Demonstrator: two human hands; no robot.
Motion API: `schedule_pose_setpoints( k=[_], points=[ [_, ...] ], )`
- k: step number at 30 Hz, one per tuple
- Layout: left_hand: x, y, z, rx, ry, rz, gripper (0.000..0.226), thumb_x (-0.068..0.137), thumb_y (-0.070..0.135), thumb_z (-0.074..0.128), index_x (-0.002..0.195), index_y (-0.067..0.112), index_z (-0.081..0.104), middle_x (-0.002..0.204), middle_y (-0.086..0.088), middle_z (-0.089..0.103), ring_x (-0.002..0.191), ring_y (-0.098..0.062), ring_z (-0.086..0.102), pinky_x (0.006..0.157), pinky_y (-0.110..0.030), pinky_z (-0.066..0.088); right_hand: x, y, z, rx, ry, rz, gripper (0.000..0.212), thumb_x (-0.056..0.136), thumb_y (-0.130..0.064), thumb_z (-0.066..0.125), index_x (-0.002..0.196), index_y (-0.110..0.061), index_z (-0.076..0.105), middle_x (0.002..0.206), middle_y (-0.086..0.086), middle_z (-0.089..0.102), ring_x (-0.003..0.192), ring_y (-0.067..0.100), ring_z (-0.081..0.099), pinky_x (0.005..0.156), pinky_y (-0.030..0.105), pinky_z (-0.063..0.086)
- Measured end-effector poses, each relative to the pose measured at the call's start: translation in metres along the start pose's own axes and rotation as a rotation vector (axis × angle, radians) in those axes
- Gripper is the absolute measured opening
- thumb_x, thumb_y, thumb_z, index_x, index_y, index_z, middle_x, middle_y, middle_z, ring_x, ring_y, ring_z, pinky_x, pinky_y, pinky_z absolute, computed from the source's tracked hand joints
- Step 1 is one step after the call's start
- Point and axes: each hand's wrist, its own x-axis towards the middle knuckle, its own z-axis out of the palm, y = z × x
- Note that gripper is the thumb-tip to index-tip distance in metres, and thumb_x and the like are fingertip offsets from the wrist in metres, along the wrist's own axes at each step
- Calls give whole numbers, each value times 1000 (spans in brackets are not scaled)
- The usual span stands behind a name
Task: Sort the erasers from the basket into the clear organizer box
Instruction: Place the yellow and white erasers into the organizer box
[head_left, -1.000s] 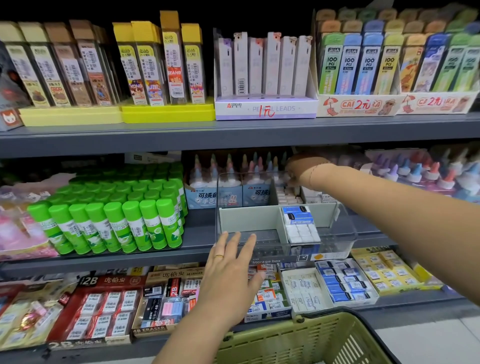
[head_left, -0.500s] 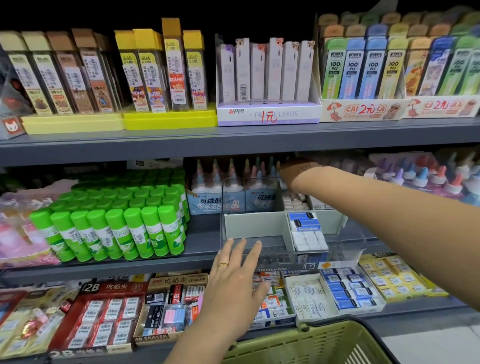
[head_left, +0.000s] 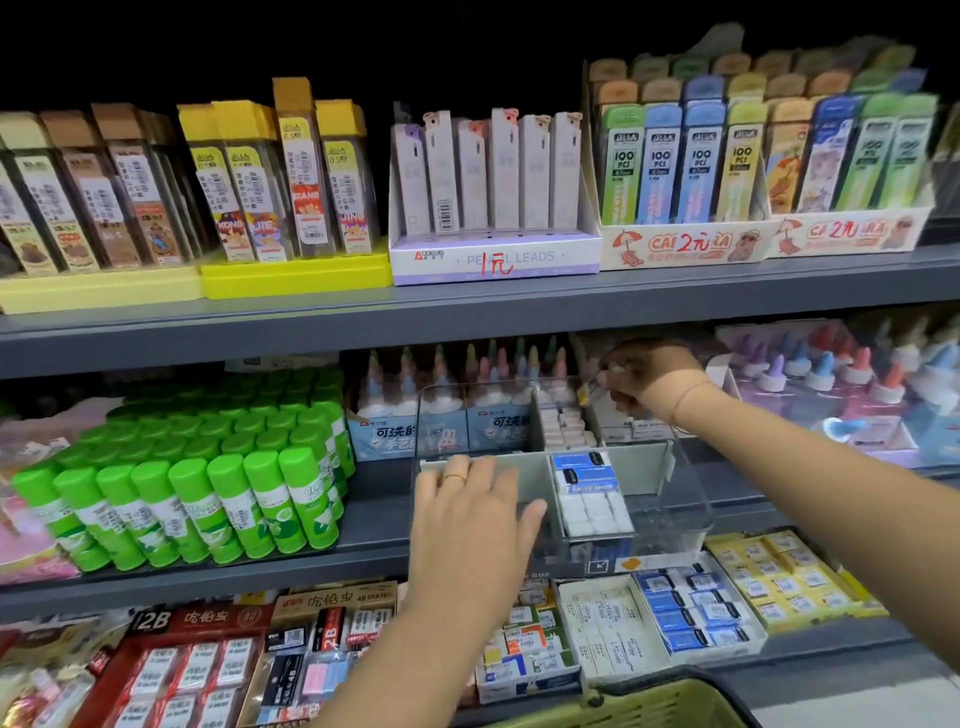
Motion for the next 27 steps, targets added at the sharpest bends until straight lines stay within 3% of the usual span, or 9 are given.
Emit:
schedule_pose_setpoints(
  k=[3,5,7,9,11,15,20,25,27],
  points=[
    [57,7,10,-127,-111,166,48,100,50,28,137,27,47,141,8,46,131,-17,33,106,-36,21,-3,8,-9,48,73,-31,14,88,-8,64,75,-11,59,57,12,57,45,19,54,46,22,43],
    [88,14,20,-184,-201,259,47,100,48,31,140,27,45,150,8,38,141,-13,22,112,-32,11,-7,15,-14,97,70,-37,5,87,-6,66,90,-7,63,79,23,67,66,25,62,60,33,51],
    [113,19,28,-213,-274,329,48,101,49,31,142,28,43,154,9,30,144,-10,13,114,-29,1,-9,20,-17,157,57,-35,14,86,-4,66,98,1,64,89,24,67,65,26,62,57,30,52],
    [132,20,35,-200,-300,380,50,100,51,29,144,29,39,154,9,30,143,-10,13,113,-32,2,-7,24,-20,162,53,-70,15,87,-6,66,98,3,64,86,22,67,58,21,61,47,19,48],
    [142,19,37,-190,-311,383,52,99,54,29,144,30,37,153,7,32,141,-11,18,108,-33,10,-6,23,-23,53,74,-106,13,88,-14,65,99,-8,66,89,23,70,71,27,67,52,20,46],
    [139,15,42,-285,-349,265,49,94,62,30,135,36,34,149,1,34,135,-25,26,101,-35,21,0,18,-22,-18,85,-129,13,89,-18,64,97,-9,62,76,15,67,61,22,56,54,23,40],
    [129,0,48,-189,-437,394,62,94,66,18,150,39,19,160,10,11,146,-7,-2,111,-27,-9,1,17,-11,169,-25,-111,13,87,-5,64,94,-7,52,50,2,57,33,4,49,36,13,38],
    [134,-6,46,-45,-454,475,88,76,79,2,151,36,20,160,14,12,148,-10,-4,118,-42,-6,5,13,-12,-202,-43,-187,15,88,-25,65,90,-20,52,59,-4,57,44,7,50,45,12,37],
    [135,-6,47,-52,-428,474,87,76,79,3,149,37,24,159,15,15,148,-10,-2,118,-43,-5,6,4,-11,-369,-59,-217,15,89,-32,62,95,-23,52,67,-7,57,47,7,50,48,14,38]
  ],
)
